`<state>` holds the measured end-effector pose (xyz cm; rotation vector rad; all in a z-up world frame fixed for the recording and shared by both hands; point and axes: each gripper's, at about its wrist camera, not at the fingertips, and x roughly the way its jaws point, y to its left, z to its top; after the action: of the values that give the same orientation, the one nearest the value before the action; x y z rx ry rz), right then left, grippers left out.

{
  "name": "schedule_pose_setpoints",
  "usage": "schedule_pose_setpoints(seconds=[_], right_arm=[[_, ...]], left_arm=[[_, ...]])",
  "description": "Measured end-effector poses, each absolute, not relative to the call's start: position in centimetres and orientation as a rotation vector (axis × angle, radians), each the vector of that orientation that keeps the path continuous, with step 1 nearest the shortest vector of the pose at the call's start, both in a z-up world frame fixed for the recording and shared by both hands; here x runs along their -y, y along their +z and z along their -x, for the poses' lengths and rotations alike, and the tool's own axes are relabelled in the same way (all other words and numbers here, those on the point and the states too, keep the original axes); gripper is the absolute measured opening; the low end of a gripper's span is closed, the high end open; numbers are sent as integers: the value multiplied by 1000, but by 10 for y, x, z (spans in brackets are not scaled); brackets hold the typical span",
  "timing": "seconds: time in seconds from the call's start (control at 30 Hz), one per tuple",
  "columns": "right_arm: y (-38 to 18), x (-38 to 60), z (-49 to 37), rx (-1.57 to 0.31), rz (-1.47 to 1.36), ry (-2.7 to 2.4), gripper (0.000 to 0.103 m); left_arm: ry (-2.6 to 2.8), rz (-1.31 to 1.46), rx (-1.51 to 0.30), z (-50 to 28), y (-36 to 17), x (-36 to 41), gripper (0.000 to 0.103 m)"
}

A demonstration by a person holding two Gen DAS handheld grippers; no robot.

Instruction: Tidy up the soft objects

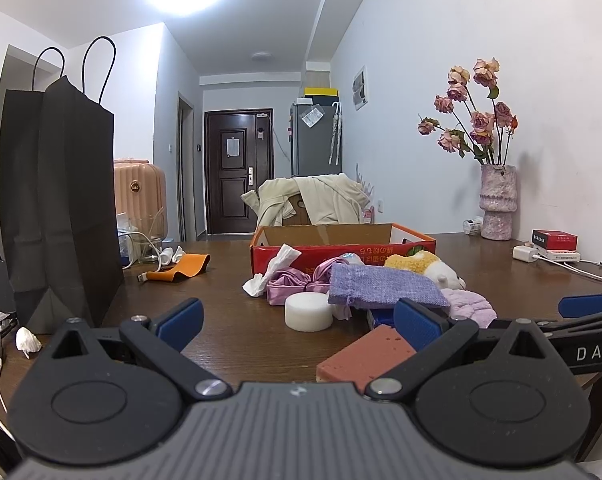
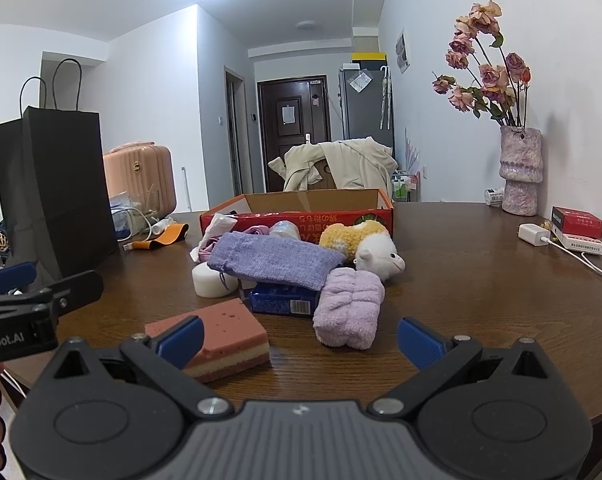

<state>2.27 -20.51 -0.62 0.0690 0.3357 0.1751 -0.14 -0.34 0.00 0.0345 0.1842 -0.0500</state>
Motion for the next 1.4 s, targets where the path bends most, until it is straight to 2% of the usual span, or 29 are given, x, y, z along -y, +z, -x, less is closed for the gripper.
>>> schedule_pose_setpoints(seconds=[0.83, 1.07, 1.23, 1.4], right_arm=[[-9, 209, -27, -337, -80, 162, 103], [-8, 226, -57, -290, -112, 98, 103], [-6, 242, -93, -264, -218, 162, 103], [-6, 248, -151, -428, -307, 286, 103]], left_arm=[[-51, -49, -190, -9, -3, 7, 103], [-51, 17, -172, -51, 1, 8, 103], [-182, 45, -299, -105, 10, 15, 103], [-173, 84, -361, -160, 12, 22, 103]])
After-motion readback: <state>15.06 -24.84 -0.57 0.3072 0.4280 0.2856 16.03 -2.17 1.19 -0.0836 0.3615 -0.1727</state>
